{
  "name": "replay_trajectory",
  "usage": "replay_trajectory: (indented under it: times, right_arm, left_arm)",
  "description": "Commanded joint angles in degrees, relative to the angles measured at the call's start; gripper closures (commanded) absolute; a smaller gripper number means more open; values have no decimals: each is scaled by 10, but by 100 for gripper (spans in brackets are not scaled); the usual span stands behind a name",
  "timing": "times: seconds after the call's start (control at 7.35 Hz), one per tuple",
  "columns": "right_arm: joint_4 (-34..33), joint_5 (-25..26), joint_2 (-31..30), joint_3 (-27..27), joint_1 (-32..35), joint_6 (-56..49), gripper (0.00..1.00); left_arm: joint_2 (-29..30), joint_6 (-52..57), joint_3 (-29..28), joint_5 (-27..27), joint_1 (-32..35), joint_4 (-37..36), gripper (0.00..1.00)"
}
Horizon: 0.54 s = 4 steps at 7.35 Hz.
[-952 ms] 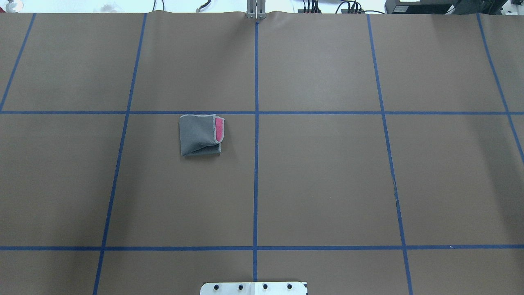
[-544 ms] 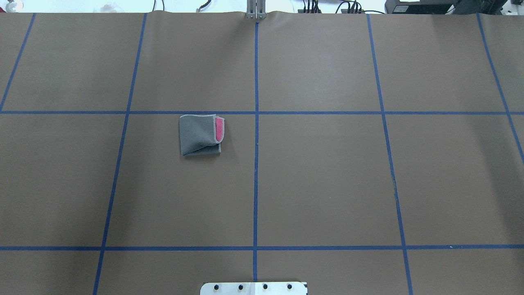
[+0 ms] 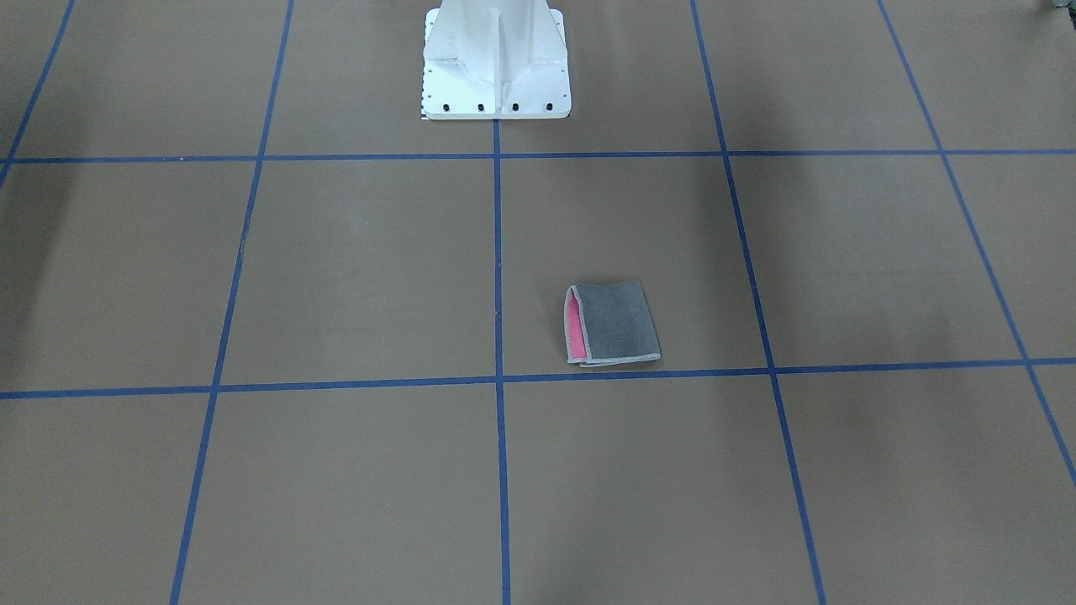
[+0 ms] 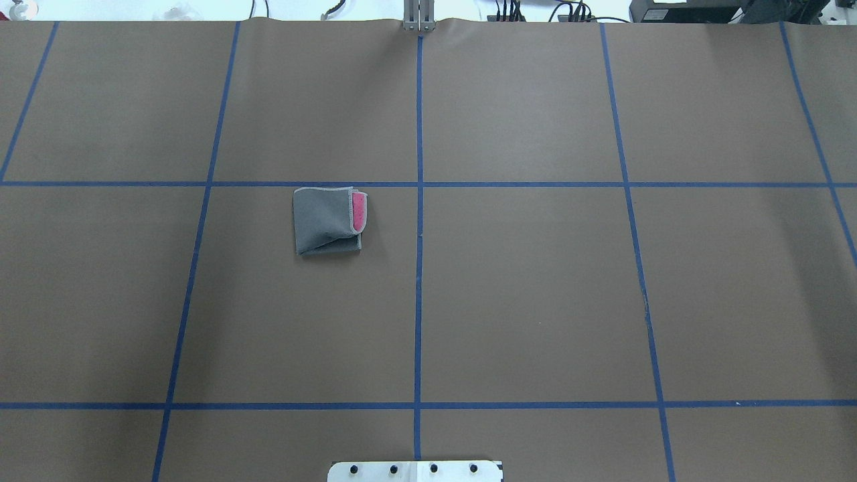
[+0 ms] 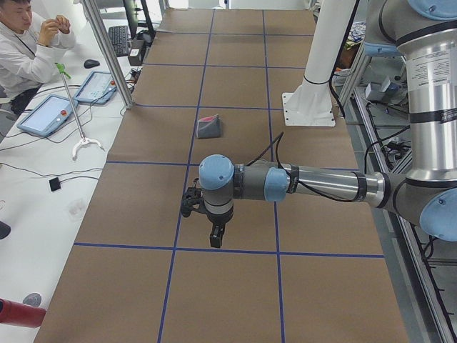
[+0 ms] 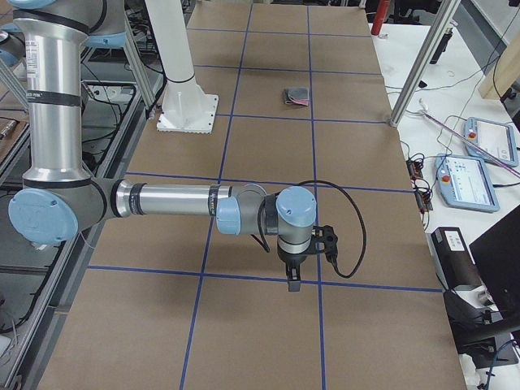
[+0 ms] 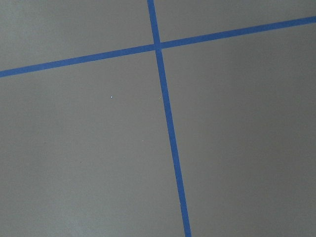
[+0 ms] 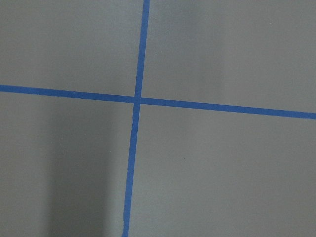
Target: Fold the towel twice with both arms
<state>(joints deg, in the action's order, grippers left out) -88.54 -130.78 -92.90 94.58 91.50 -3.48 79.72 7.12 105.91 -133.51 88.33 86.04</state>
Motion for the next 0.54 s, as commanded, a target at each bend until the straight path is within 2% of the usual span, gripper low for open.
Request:
replay_trajectory:
  times: [0.0,0.41]
  right_arm:
    - [0,0,0,1,0,0,0]
    - [0,-4,0,1,0,0,1]
  left_arm:
    - [1,0,0,0,0,0,0]
    - [0,0,0,0,0,0,0]
